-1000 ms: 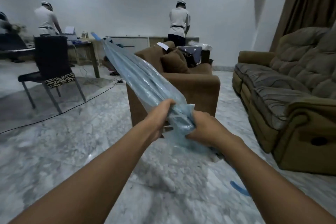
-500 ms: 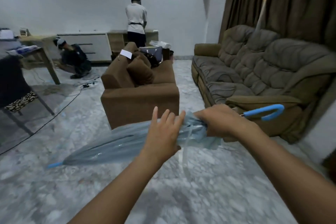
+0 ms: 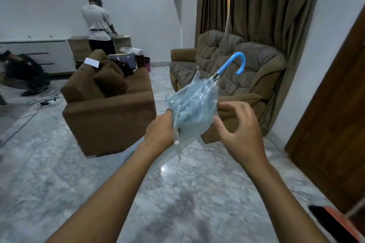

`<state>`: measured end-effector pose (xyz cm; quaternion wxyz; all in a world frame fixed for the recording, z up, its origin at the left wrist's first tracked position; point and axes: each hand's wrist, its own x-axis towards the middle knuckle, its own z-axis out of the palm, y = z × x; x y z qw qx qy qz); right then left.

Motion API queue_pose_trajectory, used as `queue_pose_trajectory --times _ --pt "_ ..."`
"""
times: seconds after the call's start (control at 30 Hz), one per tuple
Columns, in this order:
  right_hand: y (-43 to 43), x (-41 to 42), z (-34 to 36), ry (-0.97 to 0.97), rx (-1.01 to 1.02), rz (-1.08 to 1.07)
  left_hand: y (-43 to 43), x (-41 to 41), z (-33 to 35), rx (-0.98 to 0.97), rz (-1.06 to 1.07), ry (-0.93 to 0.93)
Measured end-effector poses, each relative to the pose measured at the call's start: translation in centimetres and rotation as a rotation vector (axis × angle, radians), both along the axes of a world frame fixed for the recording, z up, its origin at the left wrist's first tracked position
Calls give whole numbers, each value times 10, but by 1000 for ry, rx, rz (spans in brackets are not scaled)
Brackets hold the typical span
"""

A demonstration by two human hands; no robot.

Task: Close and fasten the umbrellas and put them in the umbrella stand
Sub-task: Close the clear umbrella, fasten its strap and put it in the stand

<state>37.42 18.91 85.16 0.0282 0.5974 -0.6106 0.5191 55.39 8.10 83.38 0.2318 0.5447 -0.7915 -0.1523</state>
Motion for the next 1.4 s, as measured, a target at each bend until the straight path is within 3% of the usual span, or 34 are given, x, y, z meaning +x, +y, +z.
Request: queue_pose_trajectory --times 0.1,0.23,0.47,0.67,0.83,1.0,1.1,1.2,1.33,1.4 --pt "19 8 -14 -290 189 129 15 -27 3 40 -24 14" --pt "21 14 -28 -310 494 216 30 -53 2 72 -95 -17" --pt "21 -14 -26 -454 459 165 21 -56 12 225 -217 101" --pt "16 -20 -24 -803 369 96 19 -53 31 436 -320 373" --pt "16 -16 -23 -952 278 54 26 -56 35 627 -401 644" --pt "9 -14 -18 -1204 226 230 31 -61 30 802 -487 863" --pt "0 -16 -13 -1277 147 185 31 -73 22 688 -413 911" --pt "-3 -16 -11 -1307 129 127 29 -78 12 348 -260 703" --pt "-5 -13 -11 -1394 107 130 47 -82 14 168 -185 882" --pt "-6 -11 -10 -1412 103 109 53 -83 17 27 -122 870"
